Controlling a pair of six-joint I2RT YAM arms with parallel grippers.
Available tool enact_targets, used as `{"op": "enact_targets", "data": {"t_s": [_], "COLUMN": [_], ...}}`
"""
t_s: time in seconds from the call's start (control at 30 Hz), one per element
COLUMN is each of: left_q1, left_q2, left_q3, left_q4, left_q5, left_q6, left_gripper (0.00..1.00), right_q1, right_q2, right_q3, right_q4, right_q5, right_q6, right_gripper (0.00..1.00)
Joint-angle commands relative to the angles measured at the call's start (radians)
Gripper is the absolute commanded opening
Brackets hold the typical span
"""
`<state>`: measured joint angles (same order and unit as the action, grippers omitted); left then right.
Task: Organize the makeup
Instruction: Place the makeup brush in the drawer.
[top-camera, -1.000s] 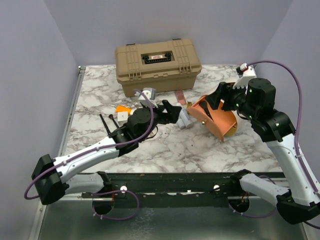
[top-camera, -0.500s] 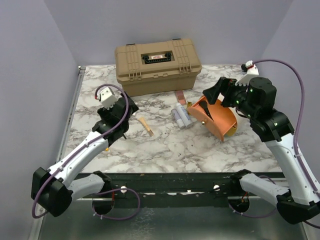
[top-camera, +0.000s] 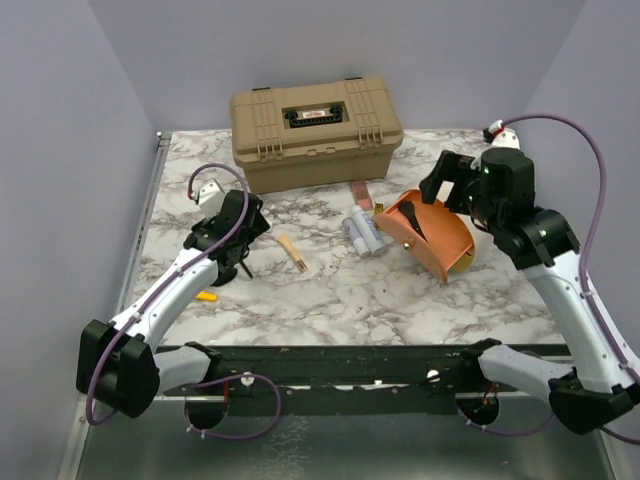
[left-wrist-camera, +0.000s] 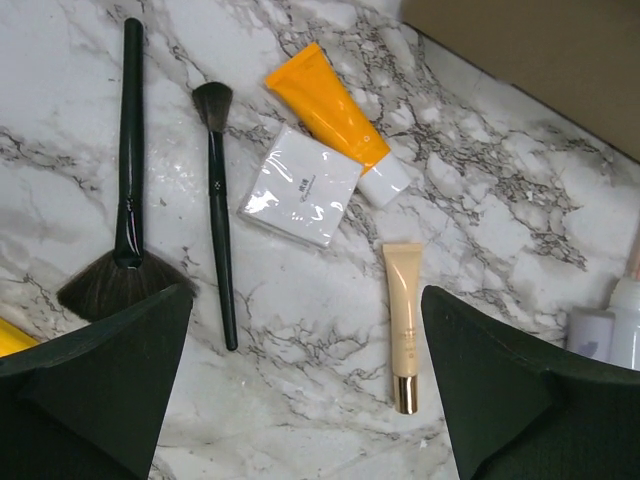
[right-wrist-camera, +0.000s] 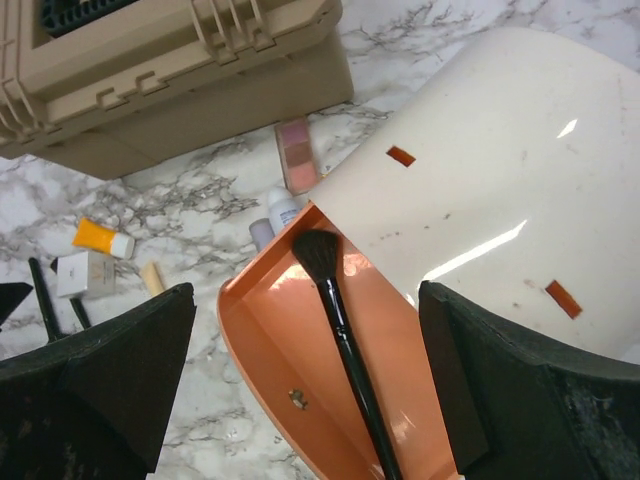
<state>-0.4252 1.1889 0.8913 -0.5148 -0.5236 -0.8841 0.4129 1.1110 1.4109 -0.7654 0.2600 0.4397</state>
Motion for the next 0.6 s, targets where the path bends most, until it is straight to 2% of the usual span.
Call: {"op": "enact_targets", "data": {"t_s": [0.0,0.1,0.2,0.37,0.57], "left_q1": [0.042,0.051,0.071,0.079,0.081], "left_q2": [-0.002,-0.003,0.031,0.194,0.279], "left_q3": [-0.046,-0.088,-0.128,-0.09,-0.056], "left_q4": [-0.001,-0.002,-0.001,0.002,0.022], "left_q5": [0.071,0.029,0.046,0.105,0.083], "left_q6": [0.018,-0.059,-0.137,-0.056,-0.07], "left_gripper": [0.99,0.96,0.86,0.85,0.74], "right_q1": [0.005,0.005,0.006,0.004,0.004], "right_q2": [-0.092,-0.068,-0.038,-0.013,-0.004], "right_q3": [-0.032,-0.005,0.018,0.028,0.023], "right_q4": [0.099,0.068,0.038,0.027,0.023], "right_q5": [-0.038,-0.052,-0.092,-0.147,-0.16], "right_q6": [-0.069,-0.088,-0.104,-0.079,-0.082], "right_gripper": [1.0,1.0,1.0,1.0,1.0]}}
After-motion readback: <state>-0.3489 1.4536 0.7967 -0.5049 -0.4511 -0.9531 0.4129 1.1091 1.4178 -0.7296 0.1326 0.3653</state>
